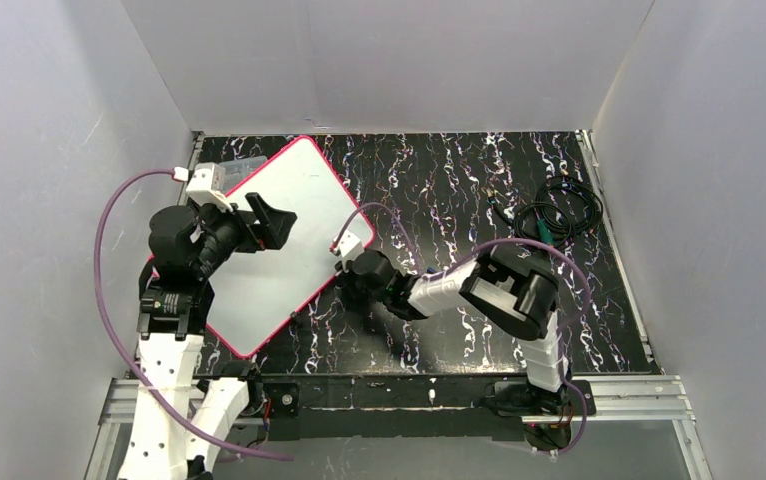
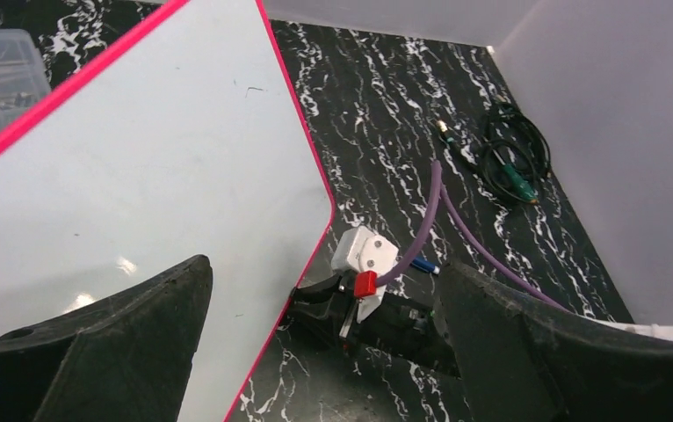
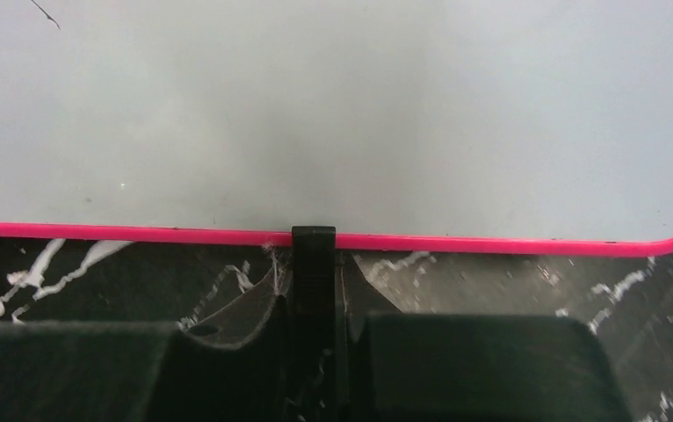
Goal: Write a sentence on the whiteboard
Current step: Move the whiteboard to the center of the board.
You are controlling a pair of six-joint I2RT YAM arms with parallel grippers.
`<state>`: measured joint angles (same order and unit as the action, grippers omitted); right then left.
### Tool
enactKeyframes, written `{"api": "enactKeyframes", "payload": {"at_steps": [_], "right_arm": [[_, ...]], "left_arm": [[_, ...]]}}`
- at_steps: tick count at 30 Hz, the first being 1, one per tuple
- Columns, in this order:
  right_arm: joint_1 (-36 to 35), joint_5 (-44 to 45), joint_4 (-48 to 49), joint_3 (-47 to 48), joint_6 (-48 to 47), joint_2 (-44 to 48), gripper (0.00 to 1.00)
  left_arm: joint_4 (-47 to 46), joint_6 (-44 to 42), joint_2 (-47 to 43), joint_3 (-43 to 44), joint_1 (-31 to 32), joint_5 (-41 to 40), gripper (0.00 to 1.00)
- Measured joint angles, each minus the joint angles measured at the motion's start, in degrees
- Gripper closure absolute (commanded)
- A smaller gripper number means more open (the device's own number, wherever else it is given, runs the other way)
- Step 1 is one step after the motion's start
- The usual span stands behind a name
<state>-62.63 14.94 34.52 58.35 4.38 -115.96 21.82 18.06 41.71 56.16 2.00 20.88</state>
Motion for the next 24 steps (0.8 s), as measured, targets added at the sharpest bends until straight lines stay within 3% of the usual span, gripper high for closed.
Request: {"api": "enactKeyframes", "payload": {"at_steps": [10,24], "right_arm": [[4.81,1.38,-1.99,-8.98,1.49,7.76,0.99],[10.43,2.80,-3.65,-15.06,2.19,13.44,0.99]], "left_arm": [[6.19,2.08,-0.55,7.43,0.02,5.68,0.01],[11.91,2.05,-0.59,9.62,0.02,7.34,0.01]]}}
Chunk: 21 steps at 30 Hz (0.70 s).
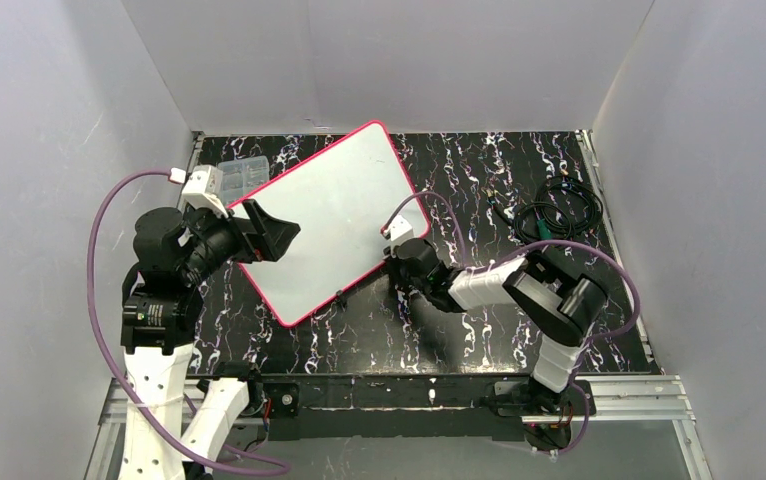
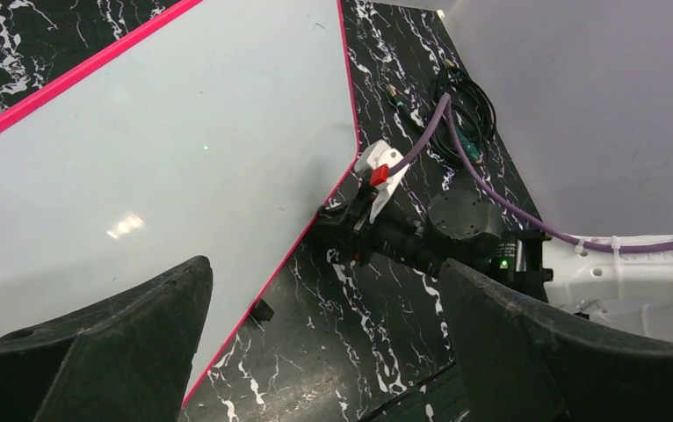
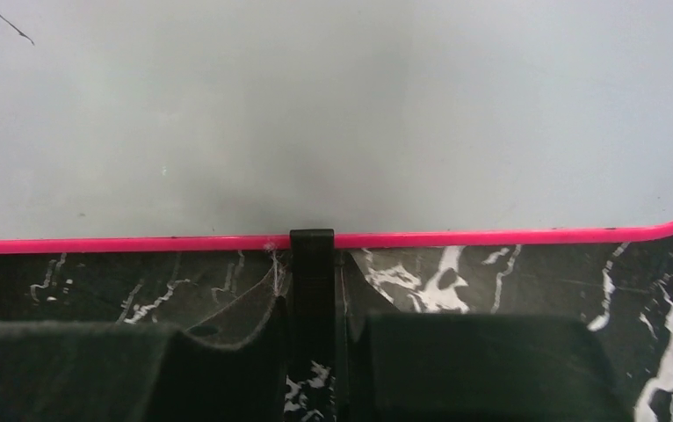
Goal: Write a sentence on the whiteboard
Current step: Move the whiteboard to the center of the board.
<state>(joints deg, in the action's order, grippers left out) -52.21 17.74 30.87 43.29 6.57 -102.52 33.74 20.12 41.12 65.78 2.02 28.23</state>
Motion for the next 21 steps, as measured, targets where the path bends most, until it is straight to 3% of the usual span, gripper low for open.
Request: {"api": "enactKeyframes", "payload": {"at_steps": [1,3,8,16,21], "right_arm": [[0.35,0.11,-0.22,-0.37,0.09,0.42,0.99],[1.14,0.37,-0.61,-1.16,0.09,1.27,0.77],[2.19,1.62,-3.61,-2.01,0.11,3.61,0.45],[2.93,1.57,-10.67,-5.22,0.35,15.47,0.28],[2.97,1.68,-18.91,-5.51,2.43,24.46,0.28]], "left_arm": [[0.15,-0.04,0.00,0.02,0.00,0.11,0.01],[0.37,-0.26,0.02,0.02,0.00,0.15,0.01],[0.66,-1.90,0.00,-0.37,0.00,0.02,0.01],[0.98,-5.20,0.44,-4.35,0.00,-0.98,0.01],[0.17,-5.07,1.42,-4.72,0.00,-2.78,0.01]]}}
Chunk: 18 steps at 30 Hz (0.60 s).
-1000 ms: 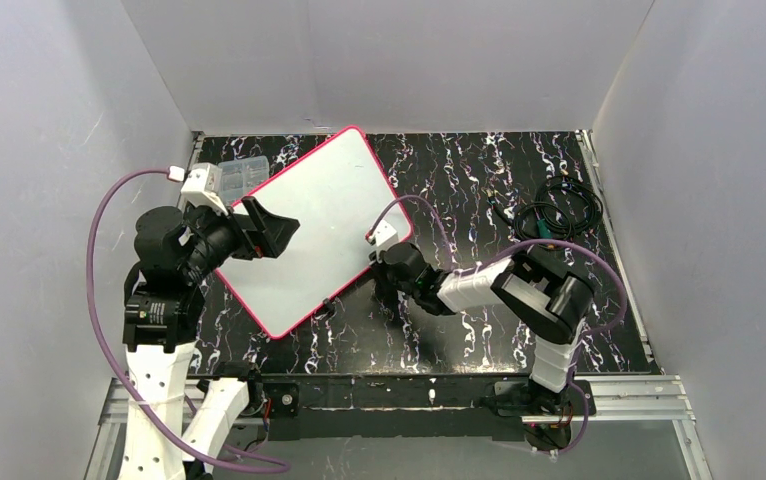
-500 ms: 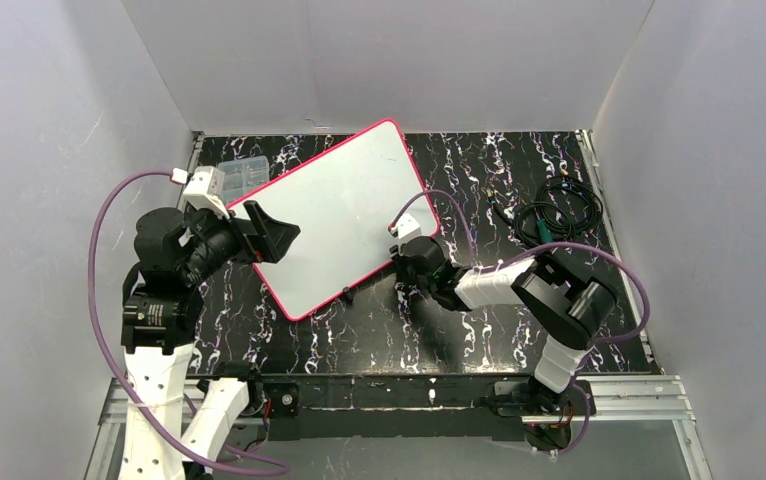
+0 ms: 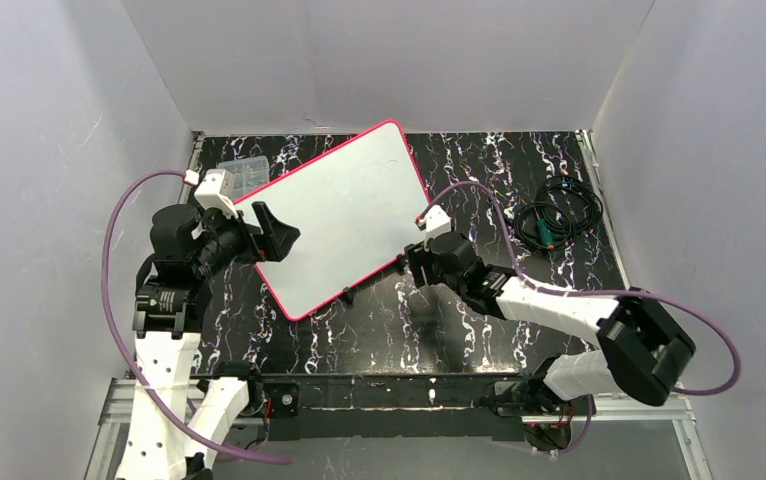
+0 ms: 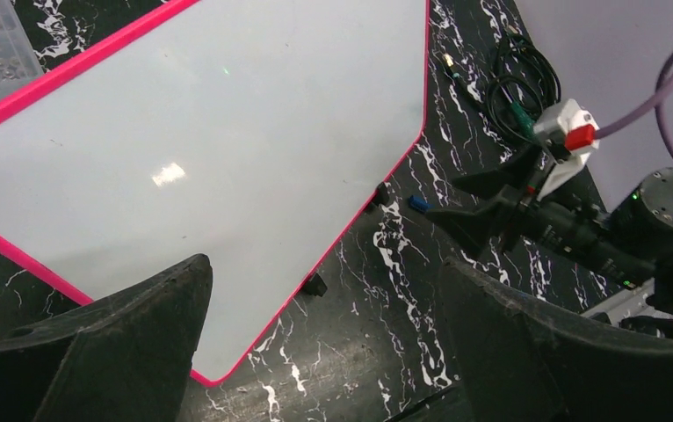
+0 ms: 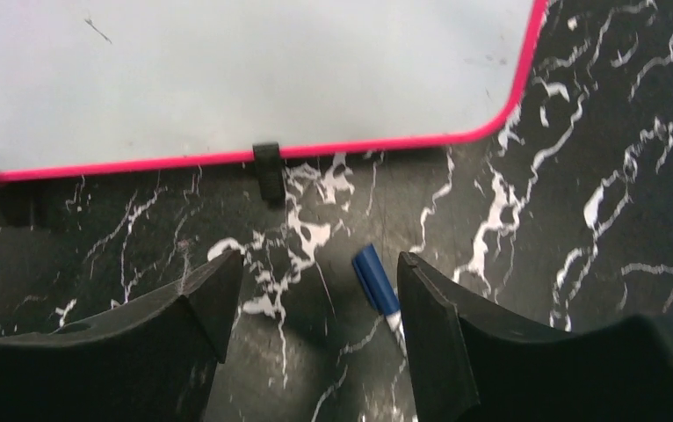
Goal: Write a sentence on the whiteboard
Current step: Move the whiteboard to the center of the board, then pick up the whiteboard marker from the center of the board.
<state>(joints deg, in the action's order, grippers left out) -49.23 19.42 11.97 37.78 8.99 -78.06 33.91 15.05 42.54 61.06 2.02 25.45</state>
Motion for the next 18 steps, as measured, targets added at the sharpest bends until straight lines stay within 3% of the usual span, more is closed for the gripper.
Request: {"api": "enactKeyframes", "payload": {"at_steps": [6,10,18], "right_arm": [[0.20,1.57,-14.19,0.83,4.46,3.82,0.28],[1.77,1.68,-21.79,0.81,6.23,3.82,0.25],[5.73,1.51,-25.22,0.79,7.50,2.38,0.33]], "left_arm": [[-6.03,2.21,2.27,-1.46,0.74,-0.66,0.01],[-10.10,2.25,5.49,-1.49,4.68,-0.87,0.01],[-17.05,0.55,7.80,-3.65,12.37,-1.01,0.01]]}}
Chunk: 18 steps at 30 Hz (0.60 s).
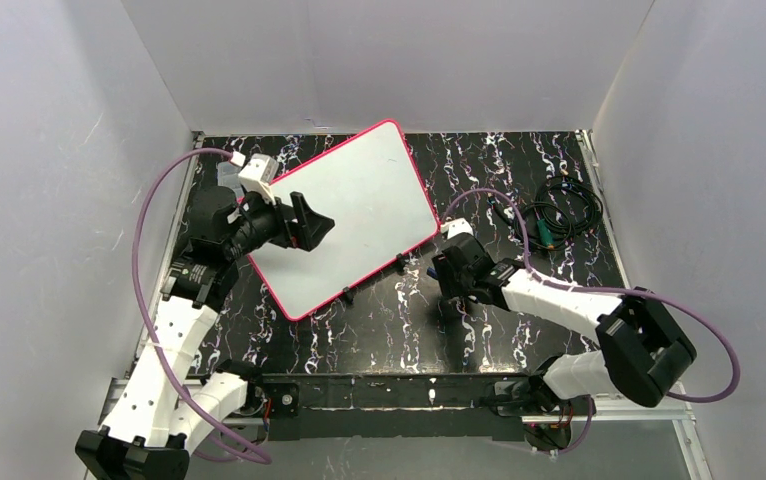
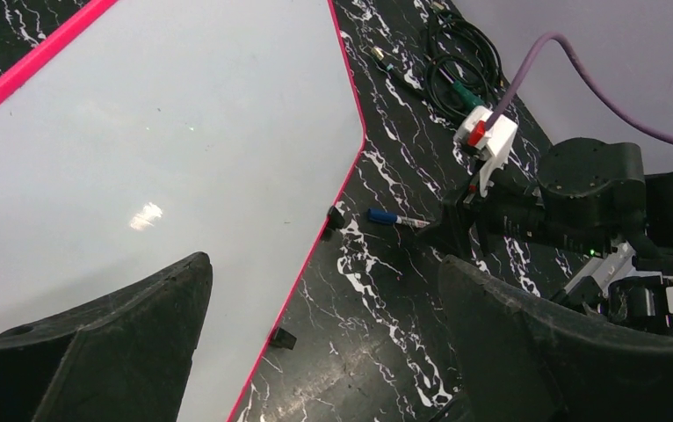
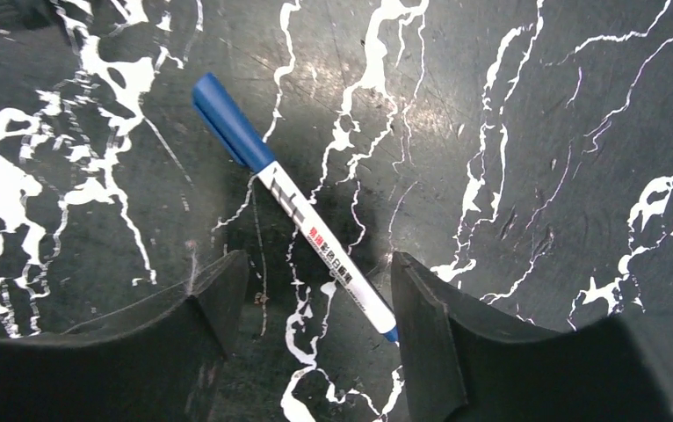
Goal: Write a sentence on the whiteboard
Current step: Pick up the whiteboard marker from the center of the board.
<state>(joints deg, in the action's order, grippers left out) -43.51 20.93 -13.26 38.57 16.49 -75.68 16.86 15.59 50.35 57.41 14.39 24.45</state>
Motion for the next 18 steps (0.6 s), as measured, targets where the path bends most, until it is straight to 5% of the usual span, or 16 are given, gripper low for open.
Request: {"api": "enactKeyframes", "payload": {"at_steps": [18], "right_arm": [[1.81,-7.04,3.41,-1.42,0.90,-4.59,0.66]], "left_arm": [[-6.16,-3.54,-0.37,-4.50,0.72,6.91,0.01]]}}
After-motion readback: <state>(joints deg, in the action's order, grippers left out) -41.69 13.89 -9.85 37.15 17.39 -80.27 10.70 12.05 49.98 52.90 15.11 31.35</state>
